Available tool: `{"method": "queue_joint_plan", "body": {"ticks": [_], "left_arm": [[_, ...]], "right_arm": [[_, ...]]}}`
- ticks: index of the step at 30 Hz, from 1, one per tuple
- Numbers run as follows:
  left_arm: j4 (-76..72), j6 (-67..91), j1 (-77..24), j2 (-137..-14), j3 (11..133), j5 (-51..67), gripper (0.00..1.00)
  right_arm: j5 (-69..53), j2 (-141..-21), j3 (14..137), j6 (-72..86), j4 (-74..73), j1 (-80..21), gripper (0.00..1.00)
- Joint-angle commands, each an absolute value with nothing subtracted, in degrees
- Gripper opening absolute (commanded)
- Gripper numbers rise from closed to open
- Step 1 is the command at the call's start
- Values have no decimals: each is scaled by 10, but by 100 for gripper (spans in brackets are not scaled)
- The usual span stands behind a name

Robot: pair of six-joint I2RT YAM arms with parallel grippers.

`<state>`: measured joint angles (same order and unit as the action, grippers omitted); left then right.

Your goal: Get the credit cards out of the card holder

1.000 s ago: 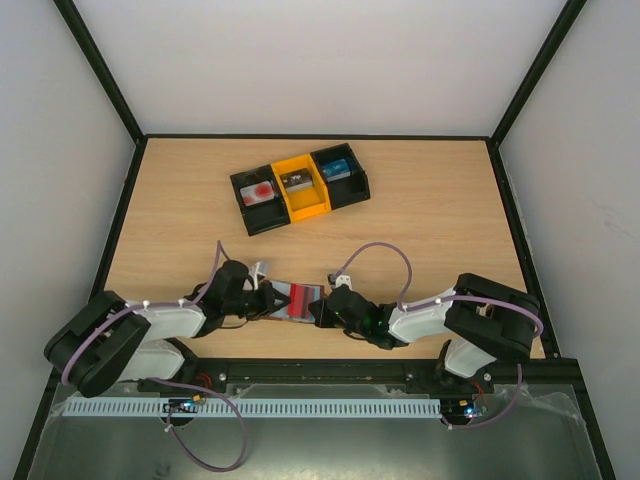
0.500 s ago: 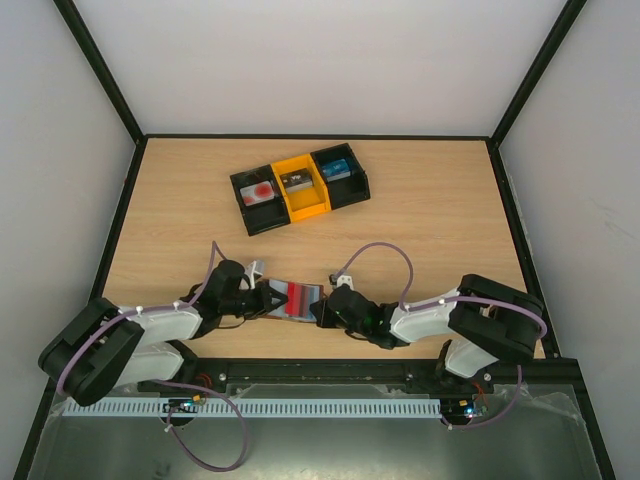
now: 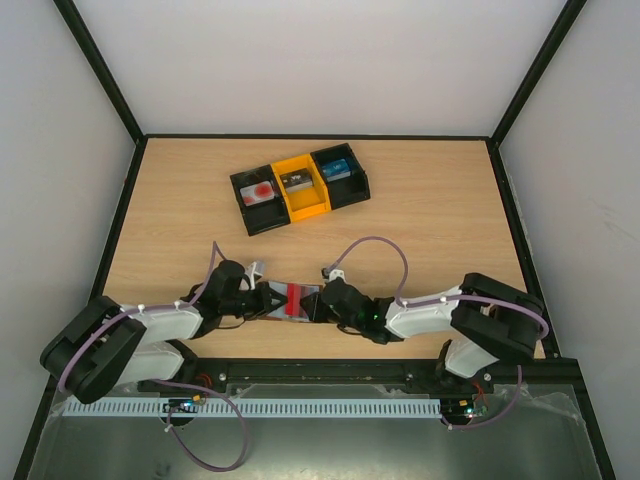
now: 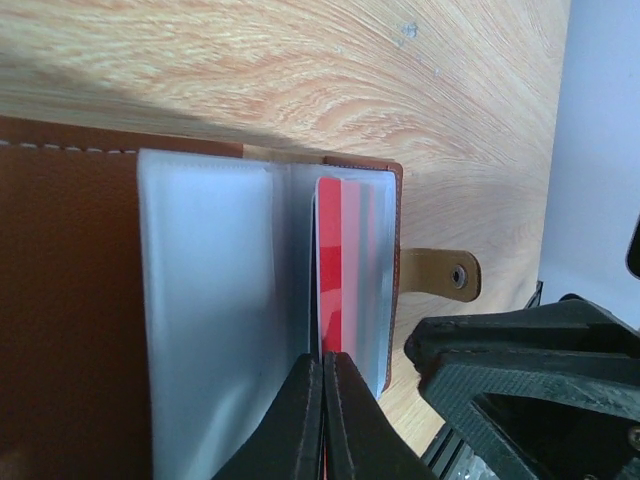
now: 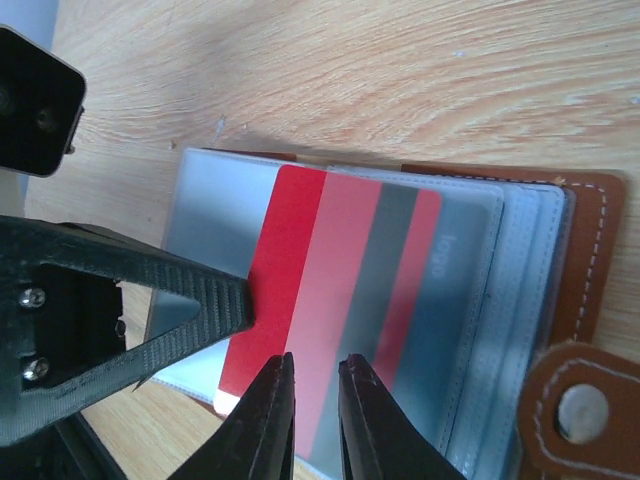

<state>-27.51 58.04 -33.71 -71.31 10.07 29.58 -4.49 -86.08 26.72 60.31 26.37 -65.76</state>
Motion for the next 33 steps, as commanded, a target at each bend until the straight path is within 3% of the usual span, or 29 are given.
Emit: {"method": "queue_joint_plan", "body": {"ticks": [1, 9, 17, 23, 33], "left_arm": [[-284, 573, -335, -719, 93, 304, 3], [-299, 584, -334, -715, 89, 311, 4], [-349, 607, -336, -728, 76, 316, 20], [-365, 617, -343, -738, 77, 314, 25], [-394, 635, -346, -738, 76, 319, 23]], "right_arm": [[-30, -893, 286, 592, 251, -661, 13], [-46, -928, 256, 613, 284, -661, 11], [-52, -942, 240, 621, 309, -660, 11], [-56, -945, 237, 621, 315, -660, 11], [-60, -946, 235, 620, 321, -660, 9]]}}
